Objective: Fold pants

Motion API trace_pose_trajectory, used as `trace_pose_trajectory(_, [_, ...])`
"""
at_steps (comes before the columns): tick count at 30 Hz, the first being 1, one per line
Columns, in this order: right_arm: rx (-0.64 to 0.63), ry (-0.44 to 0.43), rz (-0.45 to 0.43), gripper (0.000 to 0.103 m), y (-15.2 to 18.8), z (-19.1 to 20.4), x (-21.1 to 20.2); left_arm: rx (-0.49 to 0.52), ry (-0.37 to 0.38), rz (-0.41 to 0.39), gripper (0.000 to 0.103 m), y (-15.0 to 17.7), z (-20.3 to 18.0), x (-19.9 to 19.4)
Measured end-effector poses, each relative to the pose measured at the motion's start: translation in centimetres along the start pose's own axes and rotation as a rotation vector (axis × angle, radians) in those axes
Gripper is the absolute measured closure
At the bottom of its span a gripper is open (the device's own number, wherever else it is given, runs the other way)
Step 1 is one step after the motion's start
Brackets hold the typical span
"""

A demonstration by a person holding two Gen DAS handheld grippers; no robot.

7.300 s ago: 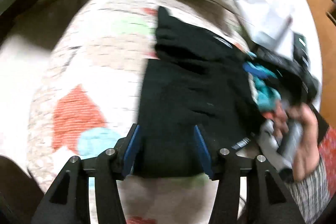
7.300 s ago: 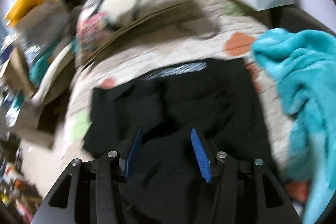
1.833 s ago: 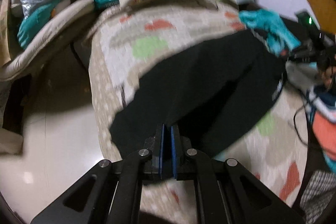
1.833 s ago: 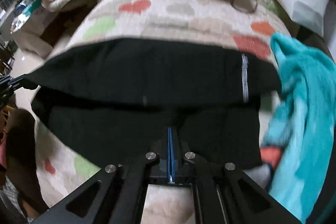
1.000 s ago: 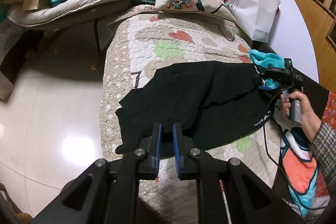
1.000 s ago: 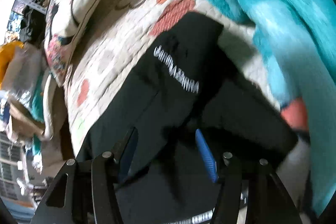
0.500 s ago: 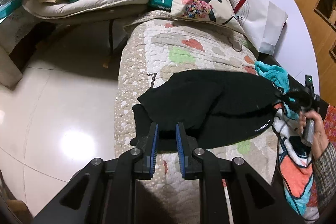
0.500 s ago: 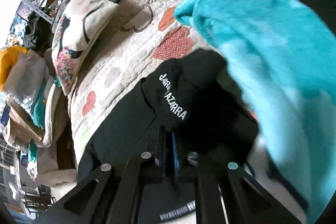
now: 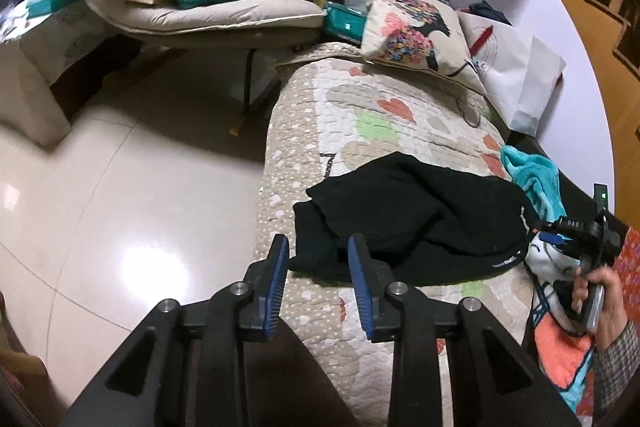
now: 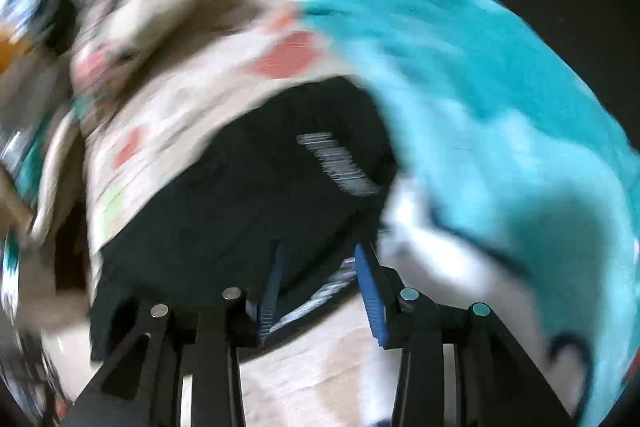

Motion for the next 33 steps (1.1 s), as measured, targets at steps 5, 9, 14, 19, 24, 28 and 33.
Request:
trace_pose_trajectory(5, [-0.479, -0.184, 0.054, 0.061, 5.6, 13.7, 2.1, -0.027, 0.02, 0.001, 0.073, 0.5, 0.5, 0.2])
trace_pose_trajectory(9, [-0.799, -0.208, 0.047, 0.058, 11.0, 22.4, 4.1, -0.024, 0.018, -0.004, 0.073, 0.7, 1.3, 0.4])
trace_pose_trajectory(14, [-1.128, -0.172, -0.035, 0.034, 16.6, 30.5, 6.8, -0.067, 0.022, 0.001, 0.073, 1.0, 3.8, 0.9])
trace_pose_trajectory(19, [-1.177, -0.053, -0.024, 0.095, 17.0, 33.5, 10.9, -0.14, 0.021, -0.009, 0.073, 1.0, 6.8, 0.9])
trace_pose_trajectory(24, [-0.963, -0.194, 0.103, 0.095, 16.9, 35.6, 11.1, -0.195, 0.035, -0.037, 0.073, 0.6, 8.7, 0.6])
trace_pose_trajectory(28, [-0.806, -0.353, 0.226, 0.092, 18.2, 37.3, 11.2, -0.214, 0.045, -0.041, 0.073, 0.5, 9.0, 0.4])
trace_pose_trajectory(33, [-0.606, -0.514, 0.341, 0.062, 17.8, 36.6, 10.9, -0.198, 0.034, -0.027, 0.073, 0.4, 8.2, 0.1])
Point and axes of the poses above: each gripper's, at about its wrist camera, not at the fingertips, and x roughly the way its jaws point, z to its left, y to its underside, the point moved 8 cm from there along x, roughly the way its jaws point
